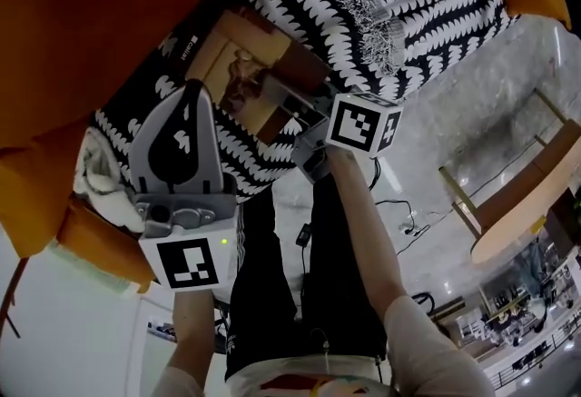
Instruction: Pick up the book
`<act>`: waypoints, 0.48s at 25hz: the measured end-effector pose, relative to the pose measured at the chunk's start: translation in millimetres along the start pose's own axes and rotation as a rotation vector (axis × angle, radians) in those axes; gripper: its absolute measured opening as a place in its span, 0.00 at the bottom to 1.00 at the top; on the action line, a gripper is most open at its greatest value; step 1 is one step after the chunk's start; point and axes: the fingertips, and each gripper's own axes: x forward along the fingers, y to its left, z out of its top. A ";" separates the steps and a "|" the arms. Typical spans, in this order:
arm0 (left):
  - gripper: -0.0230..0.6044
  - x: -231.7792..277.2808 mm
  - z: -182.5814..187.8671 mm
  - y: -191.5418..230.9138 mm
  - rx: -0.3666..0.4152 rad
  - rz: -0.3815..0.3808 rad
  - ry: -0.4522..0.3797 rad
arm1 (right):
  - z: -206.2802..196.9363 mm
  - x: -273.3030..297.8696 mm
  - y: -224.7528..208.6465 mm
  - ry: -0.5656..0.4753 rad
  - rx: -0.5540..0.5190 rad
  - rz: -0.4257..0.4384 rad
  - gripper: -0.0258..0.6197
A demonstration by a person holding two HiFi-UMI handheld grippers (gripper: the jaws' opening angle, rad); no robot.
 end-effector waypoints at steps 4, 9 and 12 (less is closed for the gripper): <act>0.05 -8.7 2.2 6.2 0.000 0.017 -0.006 | 0.3 -12.7 3.3 -0.061 0.038 -0.066 0.33; 0.05 -18.5 13.3 16.4 0.000 0.038 -0.019 | 2.0 -33.9 13.8 -0.118 0.088 -0.081 0.29; 0.05 -22.1 21.9 19.2 0.001 0.047 -0.031 | 2.7 -46.8 18.8 -0.110 0.063 -0.109 0.28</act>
